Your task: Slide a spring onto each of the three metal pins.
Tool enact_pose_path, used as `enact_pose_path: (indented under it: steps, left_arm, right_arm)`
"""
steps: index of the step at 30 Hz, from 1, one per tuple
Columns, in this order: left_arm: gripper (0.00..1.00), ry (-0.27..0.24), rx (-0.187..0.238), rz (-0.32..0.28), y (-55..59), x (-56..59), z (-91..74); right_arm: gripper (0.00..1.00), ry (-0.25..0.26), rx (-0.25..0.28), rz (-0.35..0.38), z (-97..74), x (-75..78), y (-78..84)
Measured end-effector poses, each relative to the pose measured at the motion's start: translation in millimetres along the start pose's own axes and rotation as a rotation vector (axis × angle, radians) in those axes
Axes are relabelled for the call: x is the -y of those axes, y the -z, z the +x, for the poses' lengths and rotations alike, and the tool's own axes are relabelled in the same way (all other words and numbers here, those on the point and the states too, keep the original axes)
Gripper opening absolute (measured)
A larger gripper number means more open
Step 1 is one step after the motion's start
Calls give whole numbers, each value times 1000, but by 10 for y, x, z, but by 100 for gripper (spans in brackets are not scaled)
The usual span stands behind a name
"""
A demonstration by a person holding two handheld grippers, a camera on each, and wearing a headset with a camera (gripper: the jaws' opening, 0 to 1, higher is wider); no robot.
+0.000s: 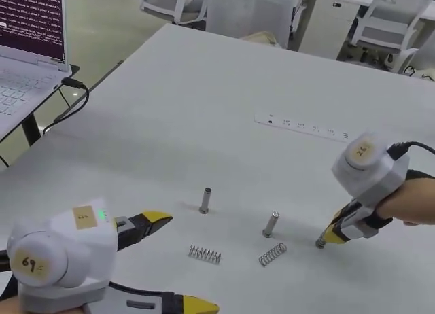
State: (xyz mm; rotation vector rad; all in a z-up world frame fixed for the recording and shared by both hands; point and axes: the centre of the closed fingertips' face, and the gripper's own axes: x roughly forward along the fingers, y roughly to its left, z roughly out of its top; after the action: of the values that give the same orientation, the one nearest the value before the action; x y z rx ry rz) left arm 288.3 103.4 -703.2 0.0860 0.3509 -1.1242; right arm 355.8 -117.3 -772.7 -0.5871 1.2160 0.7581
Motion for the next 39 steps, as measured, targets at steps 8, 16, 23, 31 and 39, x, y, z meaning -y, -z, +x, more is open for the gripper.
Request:
enact_pose_path:
  steps: [8,16,23,31,39]
  left_arm:
    - [81,14,-5,4,2,35,36]
    - [80,26,-10,5,5,57,63]
    - [77,41,-10,11,-24,86,107]
    - [71,67,-25,31,-60,126,206]
    - [67,83,-32,42,-95,58,334]
  right_arm:
    - [9,-2,7,18,0,7,-14]
    - [20,4,20,7,-48,-20,-10]
    - [25,51,79,4,-217,0,-81]
    - [27,98,168,-7,-461,-62,-235]
    - [27,126,256,3,-695,-150,-331]
